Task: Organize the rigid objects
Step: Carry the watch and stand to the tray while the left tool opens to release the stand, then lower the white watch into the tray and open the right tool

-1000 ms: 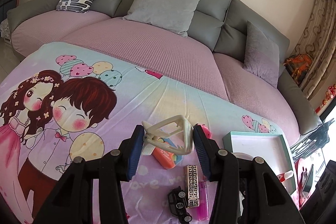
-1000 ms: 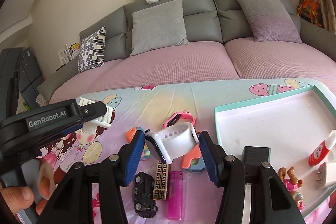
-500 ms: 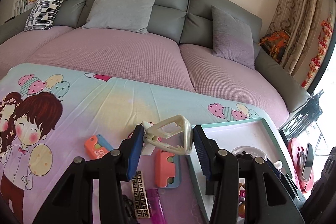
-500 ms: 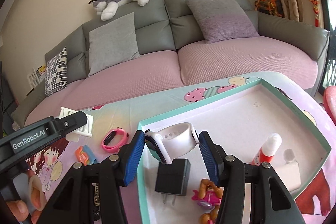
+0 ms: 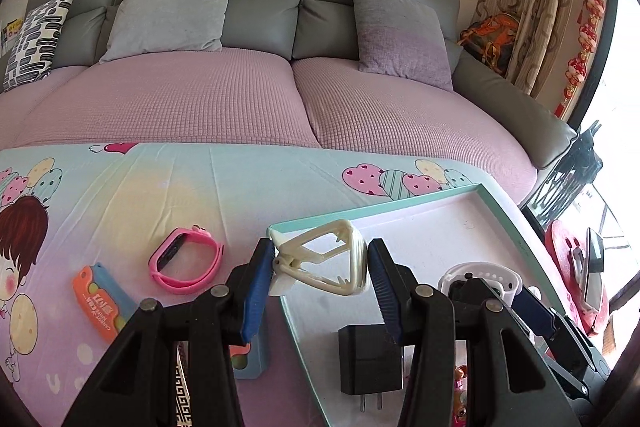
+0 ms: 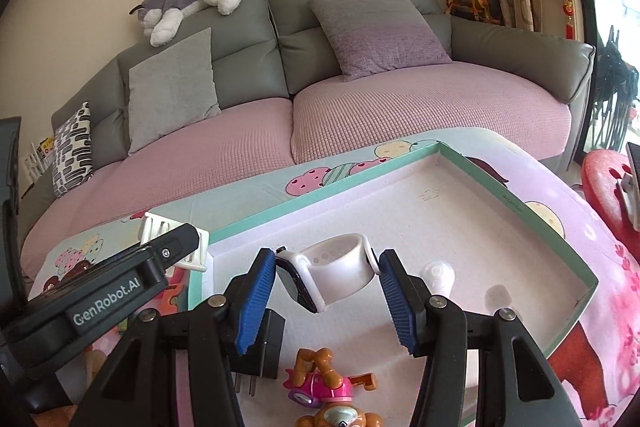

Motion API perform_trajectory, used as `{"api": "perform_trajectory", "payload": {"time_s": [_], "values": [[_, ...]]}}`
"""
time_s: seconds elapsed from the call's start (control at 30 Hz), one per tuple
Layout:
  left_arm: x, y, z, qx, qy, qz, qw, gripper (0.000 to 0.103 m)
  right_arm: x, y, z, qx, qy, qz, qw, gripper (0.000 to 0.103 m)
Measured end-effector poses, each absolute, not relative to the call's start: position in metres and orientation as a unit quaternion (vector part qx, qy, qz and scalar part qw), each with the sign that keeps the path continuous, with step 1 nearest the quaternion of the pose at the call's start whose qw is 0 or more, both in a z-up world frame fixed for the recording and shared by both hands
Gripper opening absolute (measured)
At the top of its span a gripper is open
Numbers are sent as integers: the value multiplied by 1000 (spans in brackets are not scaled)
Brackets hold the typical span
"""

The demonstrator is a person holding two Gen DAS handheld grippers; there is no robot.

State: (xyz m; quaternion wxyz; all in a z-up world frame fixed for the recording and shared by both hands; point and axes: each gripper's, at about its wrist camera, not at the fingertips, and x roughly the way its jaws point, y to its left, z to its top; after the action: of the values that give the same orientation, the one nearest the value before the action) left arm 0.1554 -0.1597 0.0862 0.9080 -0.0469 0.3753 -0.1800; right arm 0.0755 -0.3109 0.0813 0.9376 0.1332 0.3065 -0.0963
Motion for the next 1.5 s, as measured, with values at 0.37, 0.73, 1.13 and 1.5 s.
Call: {"api": "perform_trajectory", "payload": {"time_s": [0.37, 0.73, 1.13, 1.5], "values": [[162, -166, 67, -41, 398, -183, 898, 50, 76, -318, 73, 137, 316, -112, 932, 57], [164, -178, 60, -26, 408, -191, 893, 50, 78, -323, 68, 143, 326, -123, 927, 57], [166, -172, 66, -30, 406, -178, 896, 65, 81, -327, 64, 151, 335, -128, 921, 58], [168, -161, 67, -32, 410, -146, 900, 86, 82, -334, 60, 166, 341, -139, 915, 66]]}}
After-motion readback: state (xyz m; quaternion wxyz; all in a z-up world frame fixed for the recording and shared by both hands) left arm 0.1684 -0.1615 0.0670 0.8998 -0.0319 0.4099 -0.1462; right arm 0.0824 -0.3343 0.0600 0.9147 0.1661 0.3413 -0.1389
